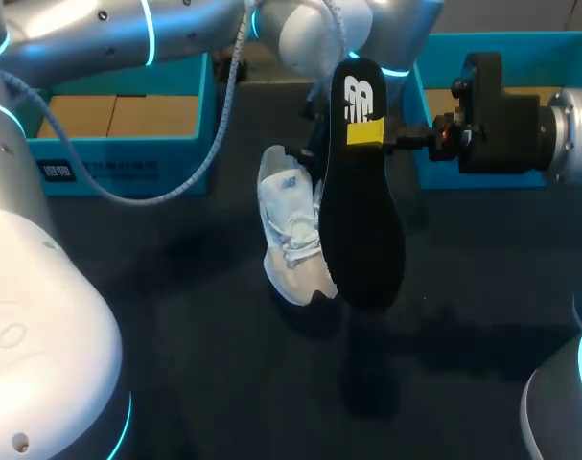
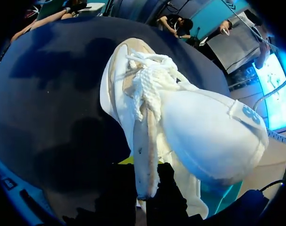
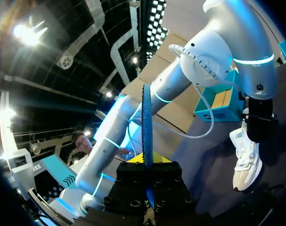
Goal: Take the shoe out of the shoebox, open the shoe tongue, remove and reinsert the insole, then place the shoe into the shoebox
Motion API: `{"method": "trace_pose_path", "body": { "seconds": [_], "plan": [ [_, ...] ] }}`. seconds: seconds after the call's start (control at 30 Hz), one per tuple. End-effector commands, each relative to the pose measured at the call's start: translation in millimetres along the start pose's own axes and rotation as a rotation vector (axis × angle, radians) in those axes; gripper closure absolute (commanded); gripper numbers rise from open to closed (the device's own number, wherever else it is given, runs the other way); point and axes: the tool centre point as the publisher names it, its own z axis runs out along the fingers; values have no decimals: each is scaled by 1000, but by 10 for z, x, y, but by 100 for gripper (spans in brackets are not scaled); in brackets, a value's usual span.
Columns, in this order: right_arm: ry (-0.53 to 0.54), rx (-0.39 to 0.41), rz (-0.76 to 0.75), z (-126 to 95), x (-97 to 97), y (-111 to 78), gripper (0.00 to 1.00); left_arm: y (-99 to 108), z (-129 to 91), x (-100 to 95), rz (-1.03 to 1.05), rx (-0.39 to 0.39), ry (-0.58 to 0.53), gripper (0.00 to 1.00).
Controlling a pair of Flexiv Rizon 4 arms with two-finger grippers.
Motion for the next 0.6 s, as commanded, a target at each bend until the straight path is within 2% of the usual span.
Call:
{"method": "trace_pose_path", "body": {
  "seconds": [0.03,0.3,0.6],
  "plan": [
    [-4,0,1,17,1,-9,100,-45,-1,-113,33,-27,8,100],
    [-4,0,1,17,1,-9,100,-175,21,-376,81,-30,22,100],
    [-4,0,1,17,1,-9,100,-374,160,-412,89,-24,40,100]
  ]
}}
